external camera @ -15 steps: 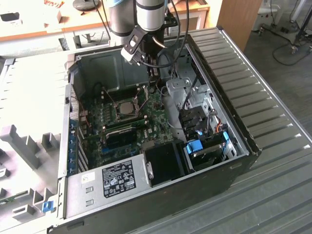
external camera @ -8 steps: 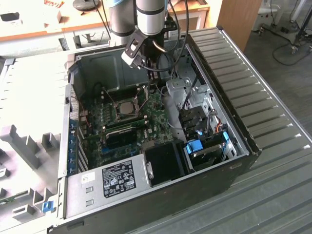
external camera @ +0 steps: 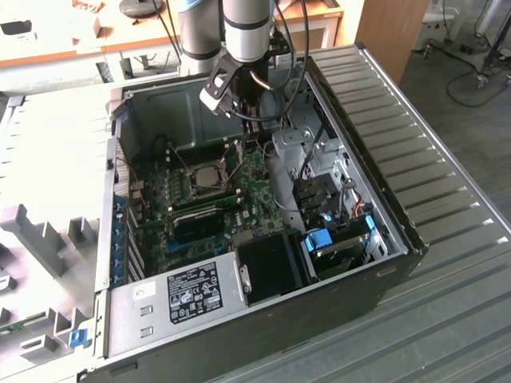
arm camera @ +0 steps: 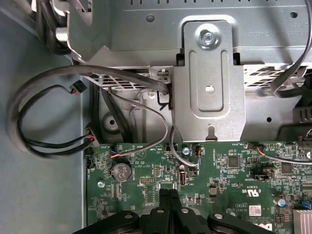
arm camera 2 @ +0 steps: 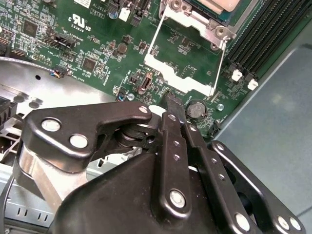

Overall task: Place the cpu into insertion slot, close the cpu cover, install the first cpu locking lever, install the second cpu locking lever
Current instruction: 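Close the cpu cover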

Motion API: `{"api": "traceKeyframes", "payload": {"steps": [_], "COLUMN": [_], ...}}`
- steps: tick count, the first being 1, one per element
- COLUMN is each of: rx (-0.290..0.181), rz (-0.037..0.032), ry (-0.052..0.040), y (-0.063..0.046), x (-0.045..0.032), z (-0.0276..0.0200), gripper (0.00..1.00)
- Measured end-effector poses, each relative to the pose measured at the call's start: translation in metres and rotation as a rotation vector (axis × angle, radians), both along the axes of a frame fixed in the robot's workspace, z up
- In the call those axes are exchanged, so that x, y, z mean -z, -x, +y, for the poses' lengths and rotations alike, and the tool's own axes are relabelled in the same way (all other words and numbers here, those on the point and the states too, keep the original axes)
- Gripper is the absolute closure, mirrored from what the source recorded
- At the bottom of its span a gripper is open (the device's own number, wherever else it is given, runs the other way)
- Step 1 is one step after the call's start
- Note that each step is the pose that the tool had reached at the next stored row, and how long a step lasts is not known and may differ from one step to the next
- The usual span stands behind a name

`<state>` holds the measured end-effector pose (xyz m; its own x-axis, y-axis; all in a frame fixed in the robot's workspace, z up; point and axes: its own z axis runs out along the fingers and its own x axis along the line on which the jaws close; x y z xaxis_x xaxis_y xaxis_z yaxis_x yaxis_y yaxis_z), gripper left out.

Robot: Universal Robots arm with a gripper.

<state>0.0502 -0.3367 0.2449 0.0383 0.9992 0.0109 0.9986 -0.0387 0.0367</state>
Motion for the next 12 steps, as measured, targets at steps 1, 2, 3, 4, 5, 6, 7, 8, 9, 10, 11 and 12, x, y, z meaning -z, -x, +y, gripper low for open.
{"api": "traceKeyframes", "payload": {"steps": [1,2,3,4,5,6,7,8,9,10,11,12], "rx": [0.000,0.000,0.000,0.000,0.000,0.000,0.000,0.000,0.000,0.000,0.000,0.000], "rz": [0.0000,0.0000,0.0000,0.0001,0.0000,0.0000,0.0000,0.0001,0.0001,0.0001,0.0001,0.0000], "ry": [0.0000,0.0001,0.0001,0.0002,0.0002,0.0001,0.0001,0.0002,0.0004,0.0004,0.0003,0.0001], "y": [0.0000,-0.0001,-0.0001,-0.0001,-0.0001,-0.0002,-0.0002,-0.0002,-0.0002,-0.0002,-0.0002,-0.0002], "x": [0.0008,0.0017,0.0027,0.0035,0.0044,0.0052,0.0057,0.0058,0.0058,0.0058,0.0059,0.0059], "z": [0.0000,0.0000,0.0000,0.0000,0.0000,0.0000,0.0000,0.0000,-0.0001,-0.0001,0.0000,0.0000], "gripper": [0.89,0.89,0.89,0.89,0.89,0.89,0.89,0.89,0.89,0.89,0.89,0.89]}}
